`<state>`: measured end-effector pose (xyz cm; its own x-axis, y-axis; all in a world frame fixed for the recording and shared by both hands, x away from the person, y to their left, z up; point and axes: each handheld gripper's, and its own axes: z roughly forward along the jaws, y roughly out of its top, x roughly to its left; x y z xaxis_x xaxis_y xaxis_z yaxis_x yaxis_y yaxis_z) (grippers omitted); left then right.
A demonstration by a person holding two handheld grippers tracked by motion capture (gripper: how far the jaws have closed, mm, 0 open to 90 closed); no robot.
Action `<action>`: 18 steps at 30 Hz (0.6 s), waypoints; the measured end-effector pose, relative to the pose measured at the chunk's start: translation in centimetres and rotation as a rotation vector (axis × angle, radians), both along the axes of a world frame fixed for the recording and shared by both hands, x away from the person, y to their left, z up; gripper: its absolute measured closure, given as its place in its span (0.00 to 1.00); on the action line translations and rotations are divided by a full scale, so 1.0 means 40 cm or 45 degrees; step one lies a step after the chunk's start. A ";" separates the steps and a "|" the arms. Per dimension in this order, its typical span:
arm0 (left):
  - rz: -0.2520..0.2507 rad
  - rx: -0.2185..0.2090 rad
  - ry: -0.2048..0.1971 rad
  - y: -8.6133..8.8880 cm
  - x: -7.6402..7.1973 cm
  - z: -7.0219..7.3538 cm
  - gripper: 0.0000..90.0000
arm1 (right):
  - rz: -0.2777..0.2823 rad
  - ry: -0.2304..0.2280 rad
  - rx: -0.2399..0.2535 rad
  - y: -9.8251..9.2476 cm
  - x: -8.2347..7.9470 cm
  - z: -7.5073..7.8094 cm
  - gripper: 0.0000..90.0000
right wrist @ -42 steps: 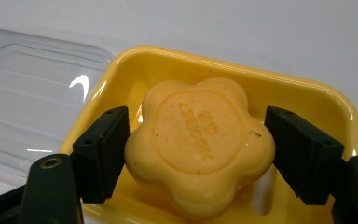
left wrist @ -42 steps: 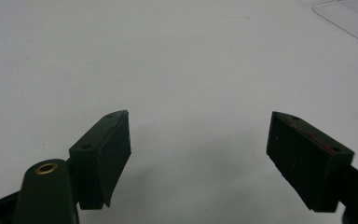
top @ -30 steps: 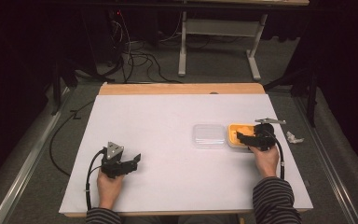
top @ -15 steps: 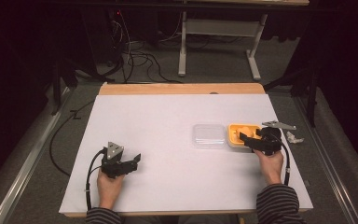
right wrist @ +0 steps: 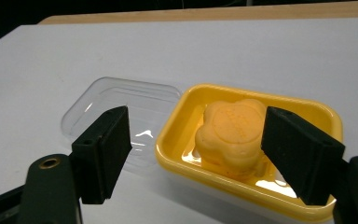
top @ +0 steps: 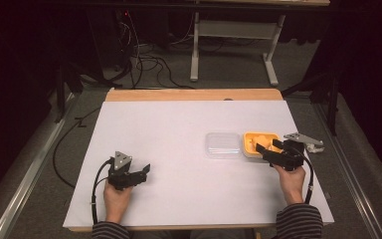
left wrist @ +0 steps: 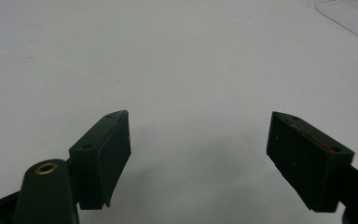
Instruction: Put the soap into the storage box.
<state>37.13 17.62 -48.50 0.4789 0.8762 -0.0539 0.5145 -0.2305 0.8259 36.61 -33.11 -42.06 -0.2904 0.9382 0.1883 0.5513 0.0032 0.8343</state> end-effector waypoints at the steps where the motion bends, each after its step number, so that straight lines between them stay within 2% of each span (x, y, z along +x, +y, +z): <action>1: 0.000 0.000 0.000 0.000 0.000 0.000 0.25 | 0.000 -0.007 0.007 0.001 -0.005 0.002 0.28; 12: 0.000 -0.012 -0.005 0.000 0.000 0.000 0.25 | 0.025 -0.066 0.065 -0.001 -0.046 0.006 0.28; 18: -0.005 -0.014 -0.002 0.002 -0.001 0.000 0.24 | 0.014 -0.079 0.094 -0.001 -0.064 -0.001 0.27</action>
